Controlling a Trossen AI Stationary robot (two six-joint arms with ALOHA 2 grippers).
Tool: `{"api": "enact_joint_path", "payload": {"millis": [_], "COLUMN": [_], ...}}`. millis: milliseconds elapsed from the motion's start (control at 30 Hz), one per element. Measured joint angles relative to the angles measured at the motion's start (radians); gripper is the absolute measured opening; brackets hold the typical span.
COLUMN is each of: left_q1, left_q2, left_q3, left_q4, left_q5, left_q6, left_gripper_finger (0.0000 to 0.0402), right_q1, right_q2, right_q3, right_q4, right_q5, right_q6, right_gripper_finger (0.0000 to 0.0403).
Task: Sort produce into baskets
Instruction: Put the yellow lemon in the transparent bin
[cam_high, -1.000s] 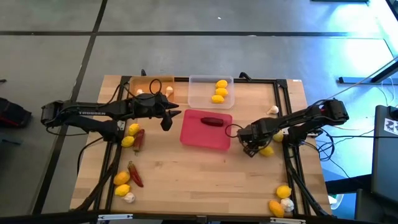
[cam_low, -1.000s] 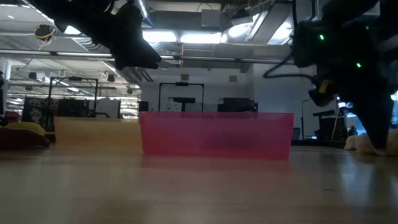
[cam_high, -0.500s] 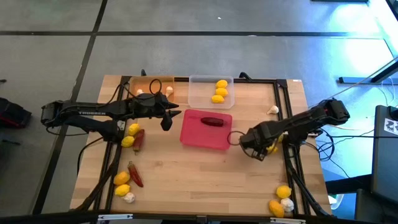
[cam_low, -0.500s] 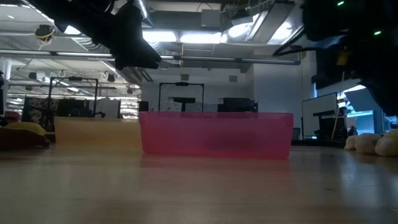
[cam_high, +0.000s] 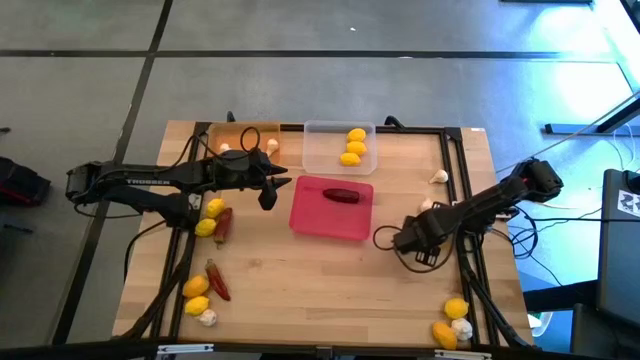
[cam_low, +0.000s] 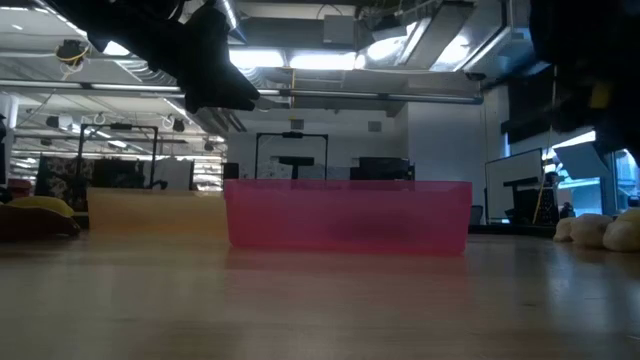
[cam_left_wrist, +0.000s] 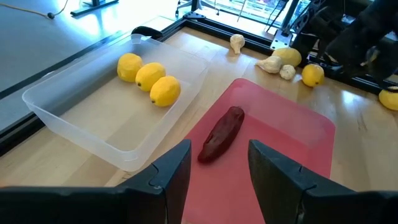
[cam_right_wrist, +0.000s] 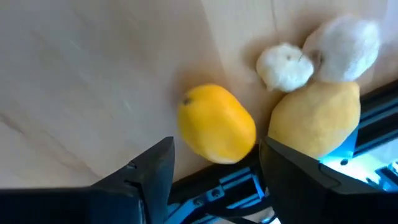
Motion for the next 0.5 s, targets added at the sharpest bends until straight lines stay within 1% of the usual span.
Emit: {"api": "enact_joint_path", "payload": {"millis": [67,133,333,500], "left_q1": [0.000,0.000,0.001,0.001], "left_q2": [0.000,0.000,0.000,0.000], "left_q3": [0.000,0.000,0.000,0.000], "left_q4": [0.000,0.000,0.000,0.000], "left_q5": [0.000,0.000,0.000,0.000], "left_q6": [0.000,0.000,0.000,0.000], "left_gripper_finger": [0.0155,0.0155,0.0155,0.0155], "right_q1": [0.000,0.000,0.000,0.000], "right_q2": [0.000,0.000,0.000,0.000], "right_q3": [-0.034,-0.059,-0.090,-0.130], "right_q4": [0.015,0.014,0.026,0.091], "right_q5": [-0.024,-0.026,-0.013,0.004], "right_q6": [-0.012,-0.013,-0.016,-0.036], "right_gripper_finger": [0.0227,0.0227,0.0227,0.0227]}}
